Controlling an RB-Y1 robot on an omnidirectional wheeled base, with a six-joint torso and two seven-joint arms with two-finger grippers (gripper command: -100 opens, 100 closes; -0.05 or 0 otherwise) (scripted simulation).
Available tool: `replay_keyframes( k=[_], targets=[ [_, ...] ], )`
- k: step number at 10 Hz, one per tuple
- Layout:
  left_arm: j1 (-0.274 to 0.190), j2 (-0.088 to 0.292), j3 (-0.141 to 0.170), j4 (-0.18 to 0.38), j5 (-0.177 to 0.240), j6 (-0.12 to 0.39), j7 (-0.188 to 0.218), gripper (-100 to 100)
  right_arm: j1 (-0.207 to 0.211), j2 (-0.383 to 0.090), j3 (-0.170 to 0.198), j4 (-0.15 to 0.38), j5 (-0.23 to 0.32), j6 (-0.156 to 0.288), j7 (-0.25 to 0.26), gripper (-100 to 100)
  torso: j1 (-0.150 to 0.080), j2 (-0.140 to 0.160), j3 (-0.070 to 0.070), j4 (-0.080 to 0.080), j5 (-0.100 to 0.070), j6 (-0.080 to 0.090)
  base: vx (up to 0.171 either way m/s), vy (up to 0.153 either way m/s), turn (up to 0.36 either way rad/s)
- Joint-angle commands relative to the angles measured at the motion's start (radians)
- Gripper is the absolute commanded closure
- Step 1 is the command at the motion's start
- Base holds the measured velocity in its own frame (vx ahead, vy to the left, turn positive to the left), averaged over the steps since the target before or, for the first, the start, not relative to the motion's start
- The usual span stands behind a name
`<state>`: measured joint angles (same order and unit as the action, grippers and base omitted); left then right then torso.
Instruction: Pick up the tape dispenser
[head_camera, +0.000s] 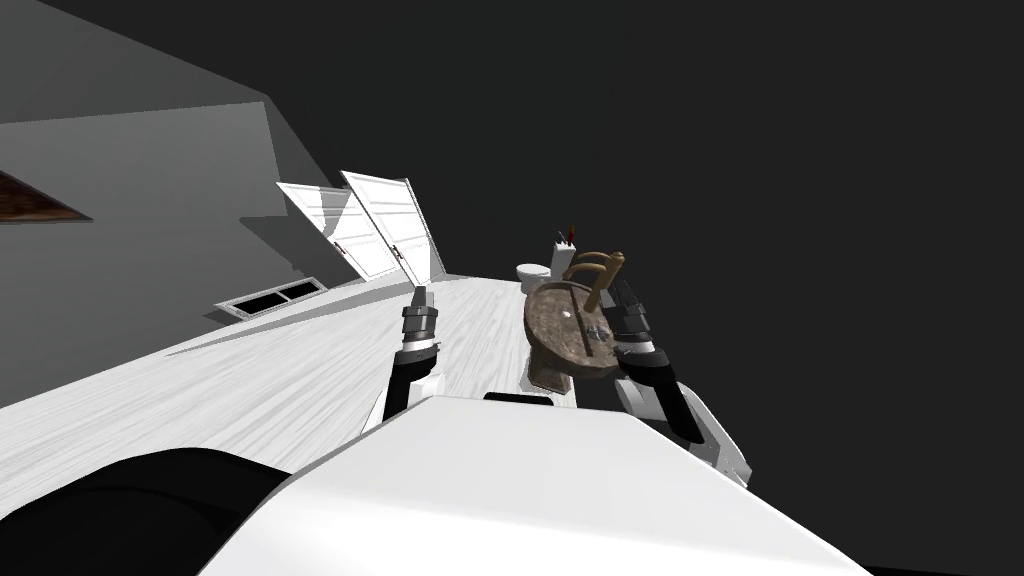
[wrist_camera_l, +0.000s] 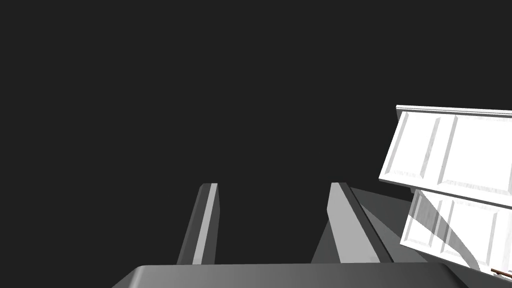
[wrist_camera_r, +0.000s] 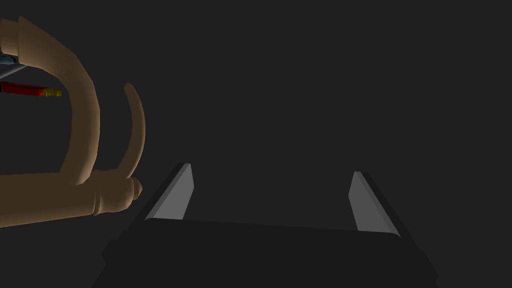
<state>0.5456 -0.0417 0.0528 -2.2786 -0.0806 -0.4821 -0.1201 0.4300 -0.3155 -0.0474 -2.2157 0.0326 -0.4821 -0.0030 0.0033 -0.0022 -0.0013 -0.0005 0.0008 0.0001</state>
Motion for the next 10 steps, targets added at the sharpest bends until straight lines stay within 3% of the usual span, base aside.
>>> replay_keyframes(
  k=[1, 4, 5, 7, 10],
  targets=[
    [0.0, 0.0, 0.0, 0.0, 0.0, 0.0, 0.0, 0, -0.011, -0.05, -0.009, 0.03, 0.019, -0.027, 0.005, -100, 0.0, 0.0, 0.0, 0.0, 0.0, 0.0, 0.027, 0.053, 0.033],
    [0.0, 0.0, 0.0, 0.0, 0.0, 0.0, 0.0, 0, -0.029, -0.132, -0.022, 0.079, 0.054, -0.07, 0.015, -100, 0.001, 0.0, 0.0, 0.0, 0.0, 0.0, 0.036, 0.065, 0.044],
    [0.0, 0.0, 0.0, 0.0, 0.0, 0.0, 0.0, 0, -0.029, -0.14, -0.022, 0.079, 0.054, -0.07, 0.015, -100, 0.0, 0.0, 0.0, 0.0, 0.0, 0.0, 0.023, 0.034, 0.024],
    [0.0, 0.0, 0.0, 0.0, 0.0, 0.0, 0.0, 0, -0.045, -0.208, -0.032, 0.13, 0.091, -0.113, 0.026, -100, -0.001, 0.0, 0.0, 0.0, 0.0, 0.0, 0.035, 0.053, 0.071],
    [0.0, 0.0, 0.0, 0.0, 0.0, 0.0, 0.0, 0, -0.052, -0.28, -0.036, 0.156, 0.109, -0.133, 0.031, -100, -0.001, 0.0, 0.0, 0.0, 0.0, 0.0, 0.031, 0.042, 0.036]
  ],
)
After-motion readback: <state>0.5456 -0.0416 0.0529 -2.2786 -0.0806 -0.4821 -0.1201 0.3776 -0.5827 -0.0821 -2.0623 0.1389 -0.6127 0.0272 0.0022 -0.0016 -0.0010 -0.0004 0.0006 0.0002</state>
